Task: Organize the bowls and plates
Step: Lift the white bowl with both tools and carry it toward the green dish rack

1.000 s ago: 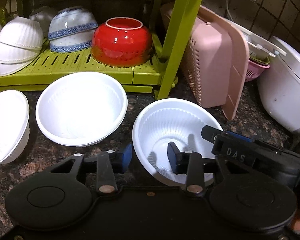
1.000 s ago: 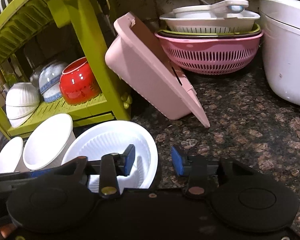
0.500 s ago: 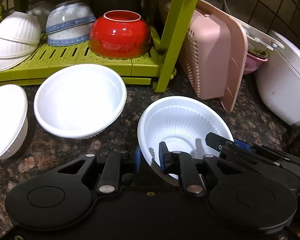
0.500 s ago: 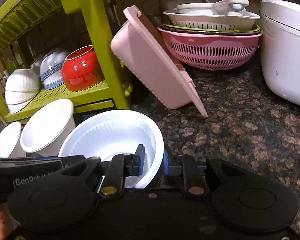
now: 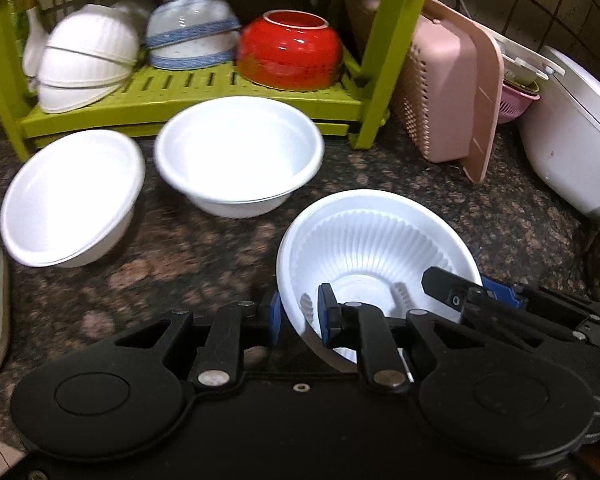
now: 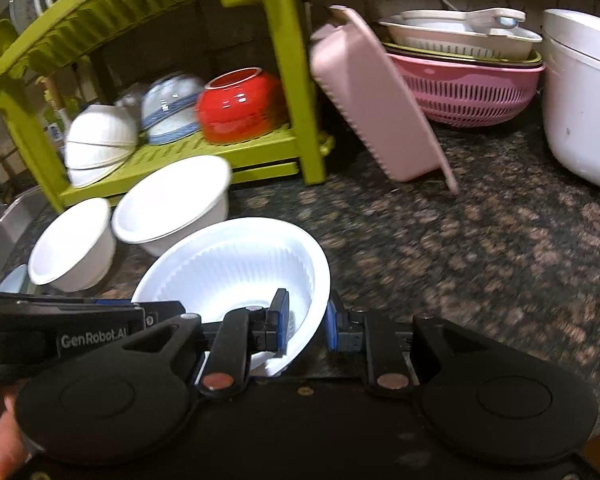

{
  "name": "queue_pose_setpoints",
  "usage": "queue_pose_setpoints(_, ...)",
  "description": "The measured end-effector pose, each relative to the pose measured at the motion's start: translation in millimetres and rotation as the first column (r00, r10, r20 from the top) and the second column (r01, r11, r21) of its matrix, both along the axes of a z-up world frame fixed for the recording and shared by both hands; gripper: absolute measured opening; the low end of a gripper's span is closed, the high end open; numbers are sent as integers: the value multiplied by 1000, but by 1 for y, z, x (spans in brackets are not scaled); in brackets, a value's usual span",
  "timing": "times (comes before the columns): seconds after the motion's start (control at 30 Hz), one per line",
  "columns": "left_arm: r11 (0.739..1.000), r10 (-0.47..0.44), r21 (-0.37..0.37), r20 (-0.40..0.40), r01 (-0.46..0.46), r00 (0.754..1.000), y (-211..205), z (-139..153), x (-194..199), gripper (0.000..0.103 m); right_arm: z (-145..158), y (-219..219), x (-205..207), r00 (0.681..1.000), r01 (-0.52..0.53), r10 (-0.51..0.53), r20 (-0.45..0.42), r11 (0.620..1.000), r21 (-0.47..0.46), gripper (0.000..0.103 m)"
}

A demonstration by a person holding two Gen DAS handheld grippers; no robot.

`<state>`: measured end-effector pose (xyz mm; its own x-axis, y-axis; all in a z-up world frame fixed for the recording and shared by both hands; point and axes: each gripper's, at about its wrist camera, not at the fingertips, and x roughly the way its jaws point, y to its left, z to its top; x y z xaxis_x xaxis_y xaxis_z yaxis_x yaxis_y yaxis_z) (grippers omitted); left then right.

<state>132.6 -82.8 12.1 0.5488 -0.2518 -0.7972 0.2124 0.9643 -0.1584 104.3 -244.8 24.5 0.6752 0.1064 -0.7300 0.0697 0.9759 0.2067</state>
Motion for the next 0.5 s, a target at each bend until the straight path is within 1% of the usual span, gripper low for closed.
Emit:
queue_pose_setpoints(0.23, 1000, 7, -2, 15, -7, 1000, 28, 7, -13, 24, -1, 27, -21, 999, -48, 48, -4, 999, 21, 21)
queue_pose_setpoints(0.5, 1000, -5, 11, 1, 5, 1000, 39, 5, -25, 25, -4, 39, -34, 998, -63, 64, -20, 997, 53, 21)
